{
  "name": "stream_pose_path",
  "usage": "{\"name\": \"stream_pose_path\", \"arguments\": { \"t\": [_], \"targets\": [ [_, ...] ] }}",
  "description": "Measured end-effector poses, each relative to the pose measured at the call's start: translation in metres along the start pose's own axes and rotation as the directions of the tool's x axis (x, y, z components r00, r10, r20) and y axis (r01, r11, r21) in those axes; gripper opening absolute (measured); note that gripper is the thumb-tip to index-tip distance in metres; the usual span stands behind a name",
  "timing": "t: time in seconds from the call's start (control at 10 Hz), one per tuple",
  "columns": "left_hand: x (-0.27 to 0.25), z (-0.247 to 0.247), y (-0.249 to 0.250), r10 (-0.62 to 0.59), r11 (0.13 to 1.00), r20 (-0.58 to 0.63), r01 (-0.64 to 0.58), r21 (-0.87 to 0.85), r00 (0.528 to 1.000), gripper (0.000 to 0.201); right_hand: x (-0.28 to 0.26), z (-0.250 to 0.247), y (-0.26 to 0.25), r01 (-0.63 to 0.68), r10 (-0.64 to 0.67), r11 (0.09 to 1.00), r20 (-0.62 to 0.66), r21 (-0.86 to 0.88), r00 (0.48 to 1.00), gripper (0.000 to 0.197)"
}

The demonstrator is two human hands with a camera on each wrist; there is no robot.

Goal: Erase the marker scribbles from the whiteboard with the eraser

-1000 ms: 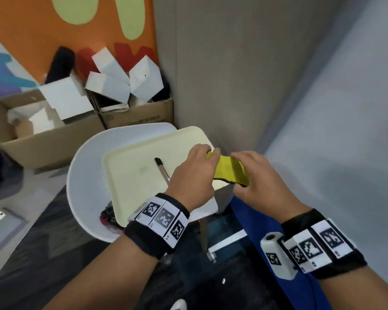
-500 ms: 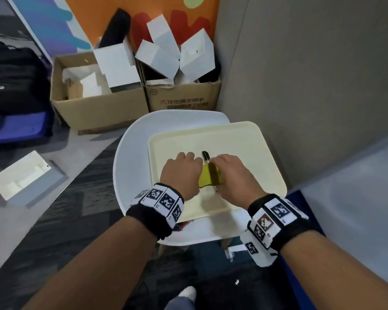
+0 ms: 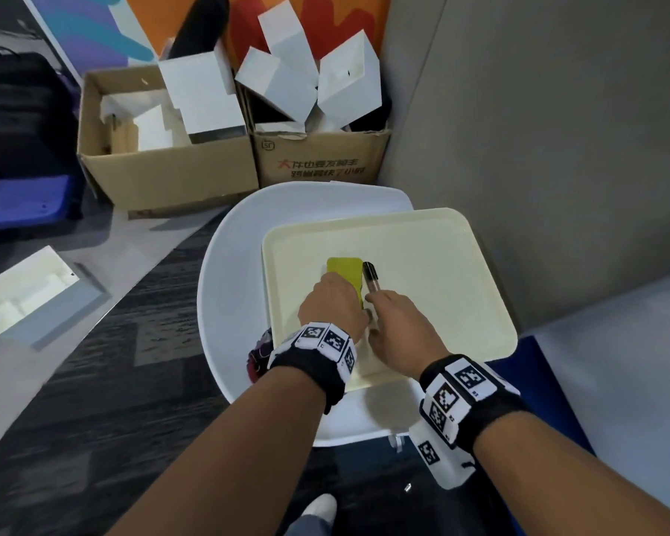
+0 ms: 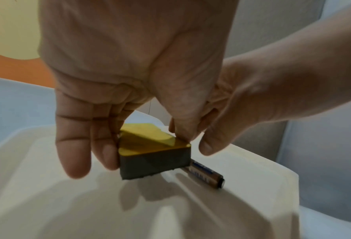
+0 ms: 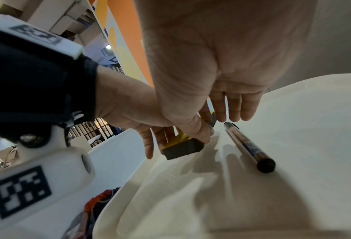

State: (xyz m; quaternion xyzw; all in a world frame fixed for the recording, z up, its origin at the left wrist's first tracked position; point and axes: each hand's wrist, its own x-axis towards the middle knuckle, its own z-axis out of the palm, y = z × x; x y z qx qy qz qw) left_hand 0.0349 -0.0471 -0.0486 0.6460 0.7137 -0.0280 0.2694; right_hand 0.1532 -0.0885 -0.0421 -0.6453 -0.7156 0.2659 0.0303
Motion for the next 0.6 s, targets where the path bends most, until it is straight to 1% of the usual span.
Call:
{"name": "stream_pose_path", "arguments": {
  "t": [0.1, 0.2, 0.3, 0.4, 0.5, 0.6],
  "targets": [
    [0.005, 0.007, 0.001, -0.032, 0.999, 0.036, 0.032, -0.008, 0.999, 0.081, -0.004, -0.003, 0.004, -0.008, 0.008, 1.000, -0.013, 0.005, 1.000, 0.035],
    [0.010, 0.014, -0.001, -0.016, 1.000, 0.056, 0.016, 0.008, 0.998, 0.088, -0.007, -0.004, 0.005, 0.001, 0.000, 1.000, -0.029, 0.018, 1.000, 0.027],
    [0.008, 0.013, -0.001, 0.053, 0.990, 0.080, -0.062, 0.123, 0.995, 0.083, -0.011, -0.009, 0.005, -0.010, 0.011, 1.000, -0.031, 0.023, 0.999, 0.028],
    [0.009, 0.009, -0.001, 0.114, 0.974, 0.124, -0.136, 0.179, 0.986, 0.065, -0.017, -0.013, 0.009, -0.030, 0.031, 0.998, -0.031, 0.054, 0.999, 0.033],
    [-0.002, -0.005, 0.005, 0.163, 0.958, 0.142, -0.191, 0.214, 0.976, 0.050, -0.033, -0.031, 0.007, -0.055, 0.057, 0.997, -0.033, 0.049, 0.998, 0.026],
    [-0.022, -0.023, 0.024, 0.248, 0.924, 0.092, -0.264, 0.278, 0.964, 0.039, -0.050, -0.051, 0.011, -0.073, 0.075, 0.997, -0.049, 0.036, 0.996, 0.046]
  ]
}}
